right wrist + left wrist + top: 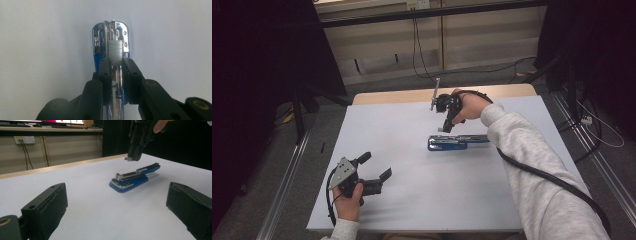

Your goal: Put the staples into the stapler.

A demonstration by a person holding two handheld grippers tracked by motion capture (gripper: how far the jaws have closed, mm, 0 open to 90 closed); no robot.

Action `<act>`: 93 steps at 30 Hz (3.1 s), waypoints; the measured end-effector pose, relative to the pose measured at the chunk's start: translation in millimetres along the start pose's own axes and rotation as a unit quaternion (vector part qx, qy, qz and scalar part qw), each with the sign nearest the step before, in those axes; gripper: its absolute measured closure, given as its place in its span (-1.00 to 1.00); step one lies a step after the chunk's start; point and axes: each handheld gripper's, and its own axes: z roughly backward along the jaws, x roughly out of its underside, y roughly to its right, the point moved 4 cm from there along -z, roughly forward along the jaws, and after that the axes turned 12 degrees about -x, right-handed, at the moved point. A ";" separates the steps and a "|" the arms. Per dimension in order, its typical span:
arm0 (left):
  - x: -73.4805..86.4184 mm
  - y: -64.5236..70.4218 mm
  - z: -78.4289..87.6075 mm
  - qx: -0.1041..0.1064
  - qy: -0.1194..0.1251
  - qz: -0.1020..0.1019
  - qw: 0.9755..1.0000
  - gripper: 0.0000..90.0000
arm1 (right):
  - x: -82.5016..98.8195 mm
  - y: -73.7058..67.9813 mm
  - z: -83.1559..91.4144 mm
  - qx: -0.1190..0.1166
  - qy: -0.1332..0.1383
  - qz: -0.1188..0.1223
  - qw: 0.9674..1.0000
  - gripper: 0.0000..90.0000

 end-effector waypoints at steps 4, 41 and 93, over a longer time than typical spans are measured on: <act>-0.3 0.6 0.2 0.000 -0.001 0.002 1.000 -0.92 | -0.6 0.4 1.5 0.001 0.007 0.000 1.000 0.74; -2.1 2.4 -1.1 0.005 0.001 -0.006 1.000 -0.92 | -4.4 4.0 -11.2 0.002 0.021 -0.006 1.000 0.74; -1.8 2.8 -1.8 0.002 -0.001 -0.009 1.000 -0.91 | -21.4 4.4 -25.6 -0.005 0.017 0.016 1.000 0.74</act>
